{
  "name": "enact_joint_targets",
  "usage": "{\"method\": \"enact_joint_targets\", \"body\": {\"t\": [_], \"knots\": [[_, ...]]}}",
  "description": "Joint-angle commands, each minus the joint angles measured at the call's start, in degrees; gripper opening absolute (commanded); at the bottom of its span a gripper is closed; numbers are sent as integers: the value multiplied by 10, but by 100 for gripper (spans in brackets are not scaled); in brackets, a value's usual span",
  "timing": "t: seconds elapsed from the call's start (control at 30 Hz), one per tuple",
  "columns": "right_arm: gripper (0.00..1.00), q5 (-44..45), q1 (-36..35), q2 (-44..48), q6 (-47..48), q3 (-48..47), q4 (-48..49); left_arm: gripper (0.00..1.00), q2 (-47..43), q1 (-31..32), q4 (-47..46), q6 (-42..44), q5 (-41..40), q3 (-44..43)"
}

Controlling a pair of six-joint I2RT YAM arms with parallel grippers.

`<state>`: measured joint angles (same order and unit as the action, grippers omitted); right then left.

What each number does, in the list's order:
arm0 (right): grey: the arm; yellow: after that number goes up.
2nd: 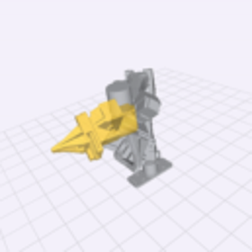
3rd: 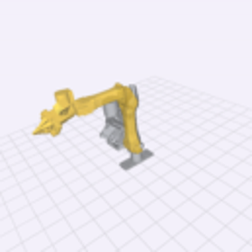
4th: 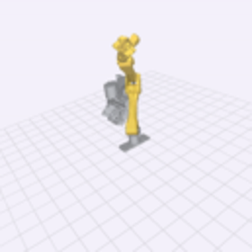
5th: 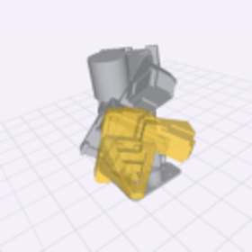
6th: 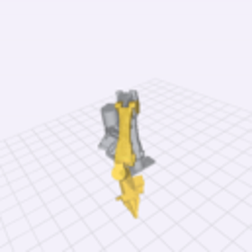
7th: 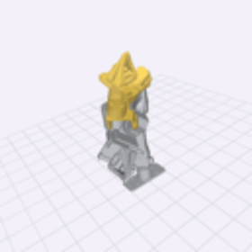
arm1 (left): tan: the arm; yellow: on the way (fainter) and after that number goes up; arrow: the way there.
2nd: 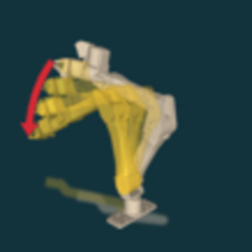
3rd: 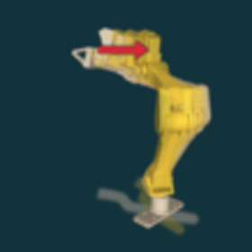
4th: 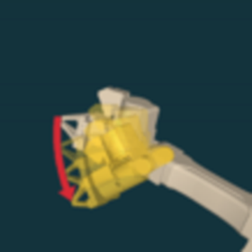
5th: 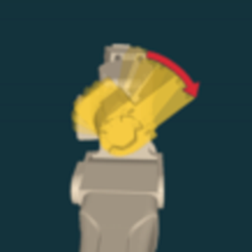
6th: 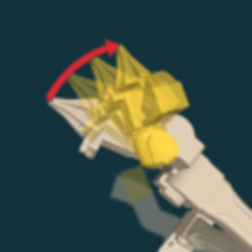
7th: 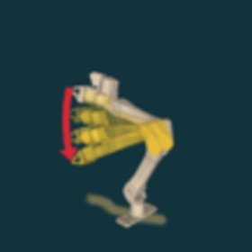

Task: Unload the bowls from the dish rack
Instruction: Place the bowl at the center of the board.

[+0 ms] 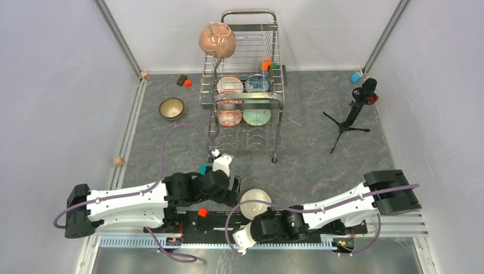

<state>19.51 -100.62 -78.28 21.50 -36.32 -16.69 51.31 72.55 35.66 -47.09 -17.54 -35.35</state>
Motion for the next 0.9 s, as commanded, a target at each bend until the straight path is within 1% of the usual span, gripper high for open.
{"method": "enact_joint_targets", "body": {"t": [0.0, 0.17, 0.37, 0.6, 0.73, 0.87], "knots": [[0, 11, -9, -18, 37, -54, -21, 93, 15, 19, -35, -22, -13, -32], [0, 12, -9, -30, 52, -71, -32, 91, 53, 44, -36, -14, -15, -42], [0, 13, -9, -28, 52, -73, -39, 83, 95, 55, -36, -5, -15, -46], [0, 13, -9, -10, 44, -70, -39, 70, 137, 56, -55, 4, -13, -43], [0, 14, -10, -7, 40, -68, -37, 58, 162, 56, -71, 8, -4, -46], [0, 15, -10, -7, 37, -68, -31, 51, 176, 56, -83, 5, 2, -45]]}}
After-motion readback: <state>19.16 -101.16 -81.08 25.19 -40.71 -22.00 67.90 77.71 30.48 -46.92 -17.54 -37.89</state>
